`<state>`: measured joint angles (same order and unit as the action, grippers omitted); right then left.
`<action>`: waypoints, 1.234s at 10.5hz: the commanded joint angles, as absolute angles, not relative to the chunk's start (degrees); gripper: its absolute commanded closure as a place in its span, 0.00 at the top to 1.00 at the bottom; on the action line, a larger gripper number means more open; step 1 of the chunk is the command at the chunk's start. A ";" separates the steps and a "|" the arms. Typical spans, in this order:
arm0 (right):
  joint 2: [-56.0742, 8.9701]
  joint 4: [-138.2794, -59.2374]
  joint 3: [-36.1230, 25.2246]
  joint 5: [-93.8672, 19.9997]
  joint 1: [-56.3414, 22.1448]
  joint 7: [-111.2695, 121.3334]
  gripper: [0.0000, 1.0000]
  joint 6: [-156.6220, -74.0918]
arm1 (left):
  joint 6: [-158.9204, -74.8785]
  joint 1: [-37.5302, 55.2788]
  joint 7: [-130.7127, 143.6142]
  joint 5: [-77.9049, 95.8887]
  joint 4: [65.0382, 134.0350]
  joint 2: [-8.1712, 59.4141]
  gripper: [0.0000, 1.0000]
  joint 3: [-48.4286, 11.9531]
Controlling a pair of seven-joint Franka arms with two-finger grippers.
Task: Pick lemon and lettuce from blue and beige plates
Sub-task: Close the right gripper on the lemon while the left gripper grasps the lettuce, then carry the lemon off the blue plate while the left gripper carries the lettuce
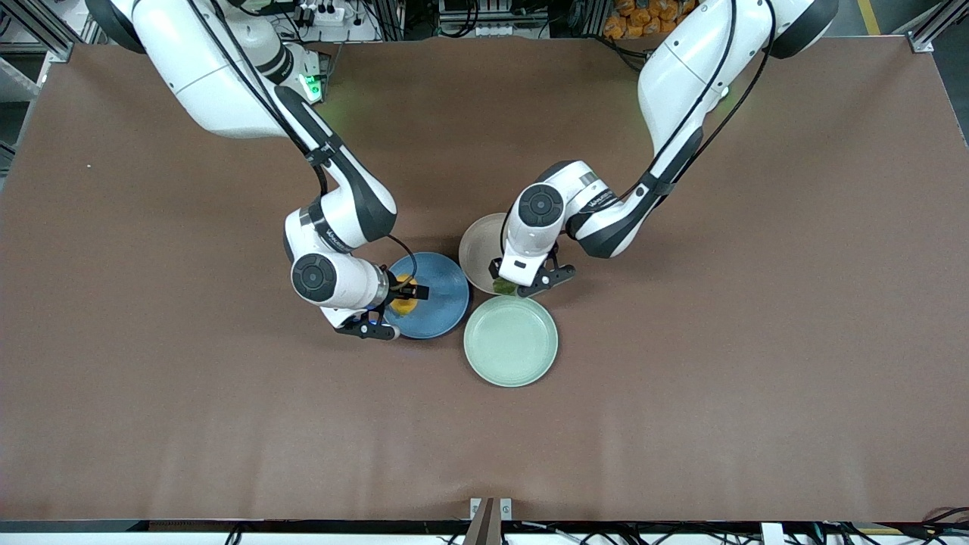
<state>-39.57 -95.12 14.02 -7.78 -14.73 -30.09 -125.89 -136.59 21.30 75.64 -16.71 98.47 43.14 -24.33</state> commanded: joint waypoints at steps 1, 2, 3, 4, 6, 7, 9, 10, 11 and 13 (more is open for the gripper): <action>-40.25 -94.92 14.59 -8.44 -14.59 -30.50 0.63 -126.56 | -136.85 22.58 77.70 -18.37 96.86 44.29 0.75 -23.64; -40.25 -94.92 14.85 -8.44 -14.50 -30.50 0.35 -126.74 | -136.85 22.67 77.70 -18.37 96.33 44.64 0.51 -23.64; -40.25 -94.92 14.85 -8.44 -14.50 -30.41 0.12 -126.74 | -136.85 22.68 77.70 -18.37 96.24 44.74 0.28 -23.64; -40.08 -94.75 14.85 -8.44 -14.50 -30.67 0.00 -126.74 | -136.85 22.68 77.70 -18.37 96.24 44.74 0.08 -23.64; -37.89 -94.14 15.20 -8.44 -13.19 -31.03 0.00 -124.90 | -136.85 22.59 77.70 -18.19 96.24 44.65 0.00 -23.64; -35.88 -94.04 15.21 -8.35 -12.14 -30.85 0.00 -124.37 | -136.85 22.59 77.78 -18.11 96.24 44.47 0.00 -23.64; -31.49 -94.04 15.29 -8.35 -7.84 -29.10 0.00 -118.34 | -136.50 22.06 78.84 -18.11 96.06 42.90 0.00 -23.64; -29.99 -94.13 15.21 -8.35 -5.47 -25.18 0.00 -115.69 | -135.97 21.63 78.92 -17.93 95.98 41.59 0.00 -23.64; -28.40 -94.13 15.21 -8.26 -2.14 -20.44 0.00 -112.62 | -134.31 21.27 78.93 -17.84 95.98 39.48 0.00 -23.64; -24.72 -94.48 14.77 -8.26 4.71 -9.46 0.00 -106.03 | -129.14 20.40 78.84 -17.67 95.19 35.26 0.00 -23.64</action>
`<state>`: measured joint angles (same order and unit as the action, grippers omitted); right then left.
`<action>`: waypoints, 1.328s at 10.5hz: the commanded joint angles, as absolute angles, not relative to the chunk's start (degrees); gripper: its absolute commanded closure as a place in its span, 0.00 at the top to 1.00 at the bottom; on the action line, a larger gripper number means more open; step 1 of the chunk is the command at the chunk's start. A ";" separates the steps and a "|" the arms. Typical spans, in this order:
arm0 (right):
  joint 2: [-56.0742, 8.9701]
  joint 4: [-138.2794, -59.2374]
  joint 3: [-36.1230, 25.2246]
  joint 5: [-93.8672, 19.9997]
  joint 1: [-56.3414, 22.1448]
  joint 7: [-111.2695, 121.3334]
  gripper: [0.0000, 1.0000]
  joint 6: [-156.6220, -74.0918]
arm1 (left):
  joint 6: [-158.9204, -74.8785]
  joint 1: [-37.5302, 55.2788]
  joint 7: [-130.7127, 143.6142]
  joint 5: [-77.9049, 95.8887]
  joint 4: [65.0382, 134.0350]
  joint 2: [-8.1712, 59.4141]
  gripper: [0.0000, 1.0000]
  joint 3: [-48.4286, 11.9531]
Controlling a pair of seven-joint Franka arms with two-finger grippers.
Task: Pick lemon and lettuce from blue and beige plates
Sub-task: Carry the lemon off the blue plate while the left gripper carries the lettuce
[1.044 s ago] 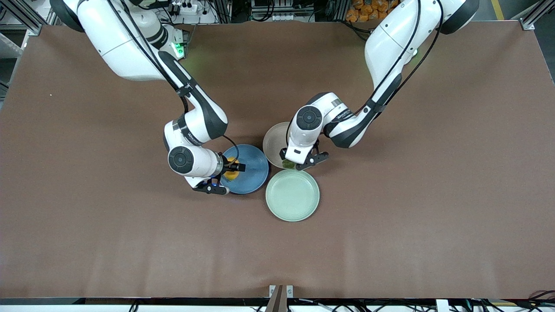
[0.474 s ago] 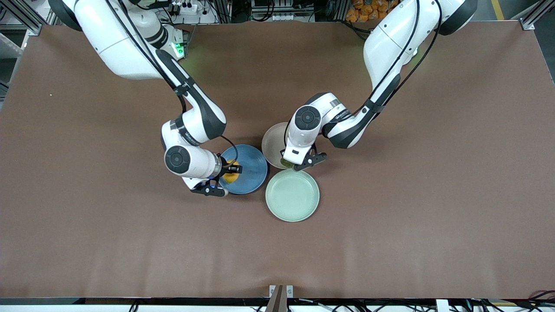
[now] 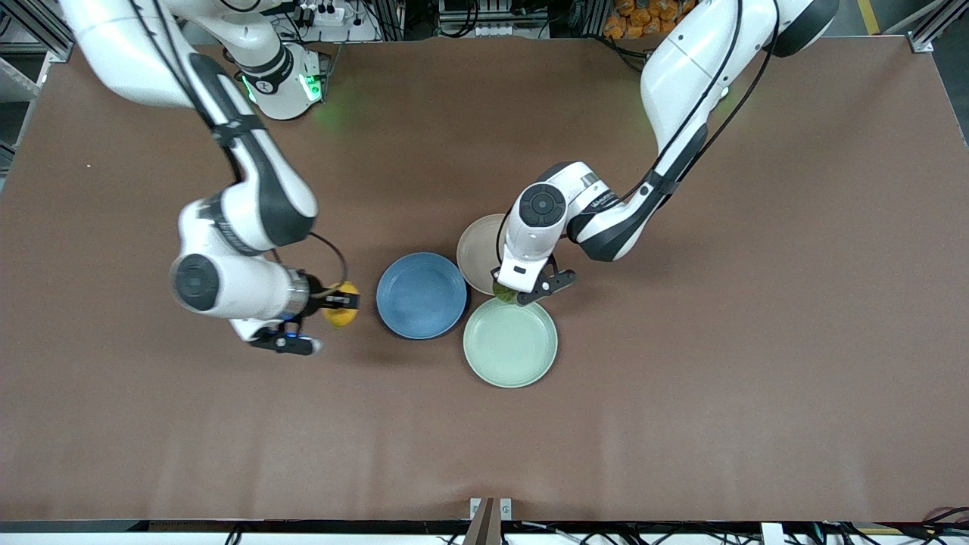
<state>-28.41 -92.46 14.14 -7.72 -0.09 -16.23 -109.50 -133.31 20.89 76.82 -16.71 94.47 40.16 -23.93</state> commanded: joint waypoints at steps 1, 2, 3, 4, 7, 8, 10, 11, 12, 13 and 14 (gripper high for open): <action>-23.31 -94.92 13.98 -7.83 6.75 -5.14 0.00 -103.13 | -126.76 19.96 78.75 -17.58 93.97 33.50 0.00 -23.73; -22.07 -97.88 10.58 -7.74 7.20 -1.10 0.00 -103.10 | -124.48 19.60 78.31 -17.58 92.91 32.09 0.00 -23.64; -21.63 -100.43 8.20 -7.73 7.29 2.08 0.00 -103.88 | -123.41 18.38 78.22 -17.58 92.03 30.78 0.00 -23.64; -21.88 -103.24 6.78 -7.73 7.73 3.59 0.00 -105.89 | -121.92 16.37 77.00 -17.58 91.33 29.37 0.00 -23.90; -22.23 -111.61 5.02 -7.73 7.91 5.26 0.00 -116.96 | -117.78 11.35 68.85 -17.23 88.69 27.43 0.00 -24.35; -22.85 -112.58 4.31 -7.73 7.91 6.84 0.00 -118.72 | -117.69 9.51 65.34 -16.36 88.68 27.16 0.00 -24.35; -25.30 -113.90 4.13 -7.73 8.17 7.55 0.00 -121.99 | -117.60 5.03 56.56 -13.90 88.68 26.54 0.00 -24.26; -25.49 -113.91 4.04 -7.73 8.70 9.12 0.00 -121.91 | -117.51 2.66 52.16 -13.45 88.94 26.80 0.00 -24.17; -26.36 -113.91 4.04 -7.82 8.70 9.31 0.00 -122.08 | -117.34 0.46 47.33 -13.45 89.38 27.33 0.00 -24.17; -26.63 -113.73 4.04 -7.82 8.79 9.32 0.11 -121.91 | -116.90 -1.74 42.76 -13.45 89.47 28.99 0.00 -24.17; -26.80 -113.56 4.04 -7.82 8.88 9.23 0.68 -121.47 | -116.89 -2.98 39.23 -13.45 89.56 31.27 0.00 -24.08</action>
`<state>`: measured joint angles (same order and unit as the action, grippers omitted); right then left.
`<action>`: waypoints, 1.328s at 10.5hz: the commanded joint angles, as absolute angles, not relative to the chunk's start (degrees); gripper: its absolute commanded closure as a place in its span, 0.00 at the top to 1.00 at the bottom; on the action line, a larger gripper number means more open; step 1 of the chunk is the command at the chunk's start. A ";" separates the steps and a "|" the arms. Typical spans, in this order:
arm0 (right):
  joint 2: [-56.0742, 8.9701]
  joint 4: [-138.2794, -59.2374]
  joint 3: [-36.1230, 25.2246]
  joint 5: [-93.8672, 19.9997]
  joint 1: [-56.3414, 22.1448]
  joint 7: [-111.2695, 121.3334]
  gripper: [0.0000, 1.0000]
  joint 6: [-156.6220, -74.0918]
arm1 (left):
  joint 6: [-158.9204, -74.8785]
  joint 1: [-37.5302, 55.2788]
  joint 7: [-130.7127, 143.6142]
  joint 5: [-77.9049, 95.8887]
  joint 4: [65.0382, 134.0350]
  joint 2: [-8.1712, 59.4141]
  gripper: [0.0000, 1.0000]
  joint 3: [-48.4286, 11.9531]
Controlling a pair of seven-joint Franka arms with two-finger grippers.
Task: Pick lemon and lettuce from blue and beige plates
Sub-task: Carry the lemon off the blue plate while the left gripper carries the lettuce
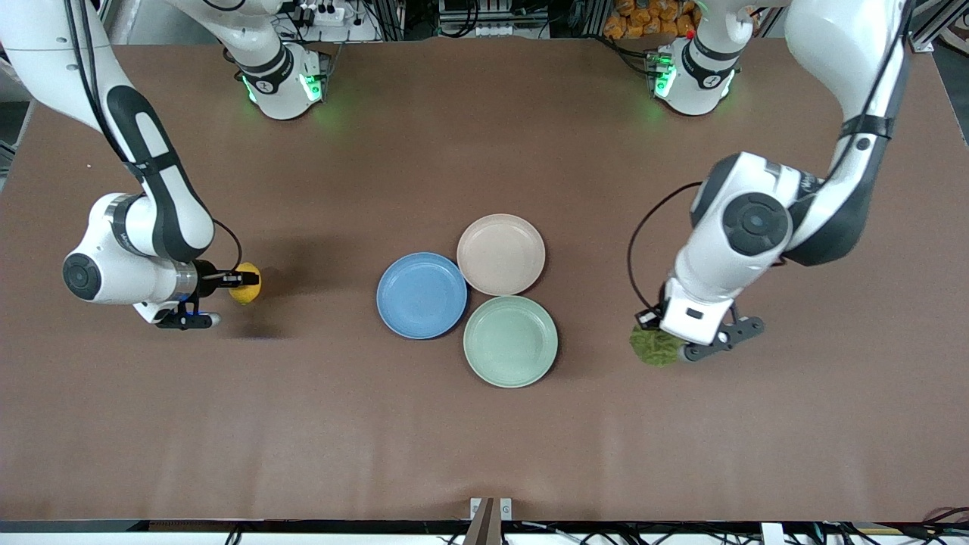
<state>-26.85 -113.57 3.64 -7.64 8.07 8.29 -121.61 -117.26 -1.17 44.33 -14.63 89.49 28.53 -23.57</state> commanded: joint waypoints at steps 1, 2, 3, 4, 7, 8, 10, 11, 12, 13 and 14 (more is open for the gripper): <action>-26.81 -113.47 4.04 -7.82 8.96 9.14 1.00 -121.38 | -116.89 -3.95 36.50 -13.53 89.47 34.42 0.00 -23.82; -26.81 -113.47 4.04 -7.82 8.79 8.79 1.00 -121.20 | -117.59 -4.74 34.39 -14.32 89.39 37.24 0.00 -23.73; -26.20 -113.29 4.04 -7.82 8.70 8.70 1.00 -120.68 | -118.21 -4.92 34.19 -14.59 89.12 38.83 0.00 -23.64; -25.41 -110.59 3.78 -7.82 8.70 8.70 1.00 -116.93 | -119.08 -4.75 34.19 -14.59 89.12 39.46 0.00 -23.64; -24.35 -100.31 3.34 -7.73 8.70 8.61 1.00 -104.87 | -122.94 -4.75 32.18 -14.50 89.03 41.75 0.09 -21.46; -23.56 -97.50 2.90 -7.65 8.53 8.79 1.00 -102.77 | -123.31 -4.83 30.78 -14.50 88.95 42.10 0.50 -21.36; -21.02 -93.53 2.81 -3.46 8.00 8.70 1.00 -98.81 | -123.31 -4.83 29.80 -14.41 88.77 41.58 1.00 -21.01; -19.35 -91.17 2.73 -3.34 8.00 8.61 1.00 -96.35 | -123.31 -5.10 29.71 -14.41 88.68 41.22 1.00 -21.01; -18.64 -87.40 2.03 -3.77 7.56 8.61 1.00 -93.20 | -123.31 -5.27 29.71 -14.33 88.59 40.79 1.00 -20.92; -18.37 -83.80 2.02 -3.00 6.69 8.61 1.00 -89.25 | -123.31 -5.19 29.88 -14.33 88.42 40.61 1.00 -20.92; -17.24 -81.50 1.85 -2.90 6.07 8.70 1.00 -86.77 | -123.31 -5.19 30.06 -14.41 87.03 40.26 1.00 -20.92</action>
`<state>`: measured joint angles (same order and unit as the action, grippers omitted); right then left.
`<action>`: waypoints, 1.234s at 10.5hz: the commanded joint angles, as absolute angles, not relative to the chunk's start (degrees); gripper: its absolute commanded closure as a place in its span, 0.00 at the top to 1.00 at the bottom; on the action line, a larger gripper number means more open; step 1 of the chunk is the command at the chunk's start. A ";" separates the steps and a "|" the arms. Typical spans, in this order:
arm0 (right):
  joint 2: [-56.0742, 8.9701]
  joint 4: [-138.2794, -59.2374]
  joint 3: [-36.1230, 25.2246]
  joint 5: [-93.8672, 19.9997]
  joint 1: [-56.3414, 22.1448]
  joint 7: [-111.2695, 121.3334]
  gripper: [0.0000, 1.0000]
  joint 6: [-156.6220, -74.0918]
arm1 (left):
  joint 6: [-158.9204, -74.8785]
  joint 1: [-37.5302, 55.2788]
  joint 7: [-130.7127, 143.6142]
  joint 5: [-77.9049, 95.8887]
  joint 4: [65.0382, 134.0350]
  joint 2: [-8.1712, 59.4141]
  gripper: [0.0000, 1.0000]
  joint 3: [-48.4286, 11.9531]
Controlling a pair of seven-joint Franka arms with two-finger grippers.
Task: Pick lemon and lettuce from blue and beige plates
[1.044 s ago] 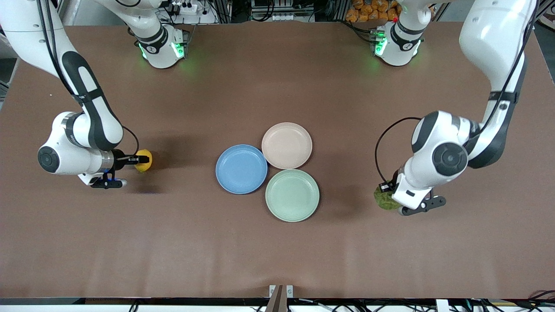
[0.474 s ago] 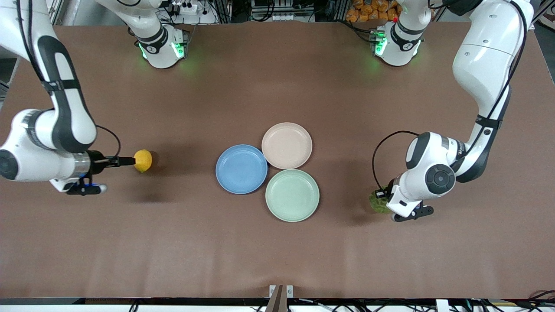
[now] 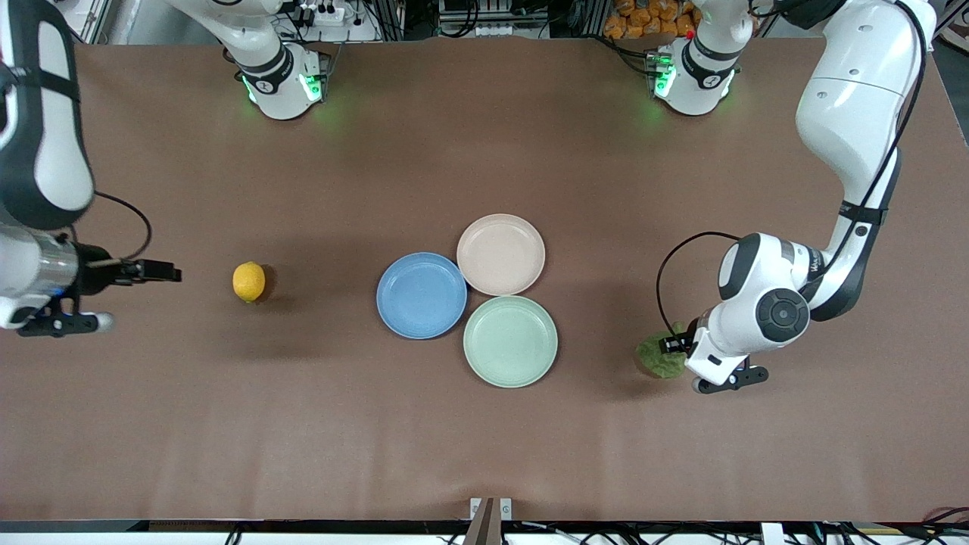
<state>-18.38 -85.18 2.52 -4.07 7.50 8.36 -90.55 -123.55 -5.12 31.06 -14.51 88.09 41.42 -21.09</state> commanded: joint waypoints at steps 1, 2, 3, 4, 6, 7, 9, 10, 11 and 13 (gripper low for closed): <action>-14.96 -81.39 1.76 -2.64 5.28 8.70 1.00 -86.66 | -123.05 -5.19 30.15 -14.59 86.40 38.95 1.00 -21.00; -12.59 -81.39 1.84 -2.38 5.19 8.79 1.00 -86.57 | -122.79 -5.27 30.06 -14.59 86.48 37.20 1.00 -21.01; -10.74 -81.39 1.85 -2.29 5.19 8.79 1.00 -87.01 | -122.61 -5.27 30.06 -14.59 86.57 35.79 1.00 -21.01; -10.03 -80.78 1.76 -2.20 5.01 9.05 1.00 -87.01 | -122.43 -5.27 30.06 -14.59 86.66 34.38 1.00 -21.01; -10.02 -78.84 -1.91 -1.50 1.96 9.31 1.00 -87.10 | -120.51 -5.19 30.06 -14.59 86.66 31.57 1.00 -21.01; -10.02 -78.23 -2.02 -1.49 1.67 9.23 1.00 -87.10 | -119.37 -5.19 30.06 -14.50 86.66 29.99 1.00 -21.01; -10.02 -76.30 -1.50 -1.76 1.58 9.14 1.00 -86.66 | -116.12 -5.19 30.06 -13.71 86.66 26.73 1.00 -21.09; -9.76 -76.03 -1.41 -1.67 1.58 9.14 1.00 -85.96 | -114.28 -5.19 30.06 -13.62 86.66 25.15 1.00 -21.44; -8.71 -76.03 -1.32 -1.76 1.58 8.97 1.00 -84.91 | -112.60 -5.19 30.06 -13.62 86.57 23.48 1.00 -21.62; -7.48 -76.46 0.08 0.77 1.41 8.79 1.00 -84.20 | -108.57 -5.27 29.97 -13.54 86.49 20.06 1.00 -21.80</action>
<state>-9.17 -76.31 -0.88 -1.56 1.64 8.65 -85.50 -111.53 -5.04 31.06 -14.51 85.43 23.66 -21.78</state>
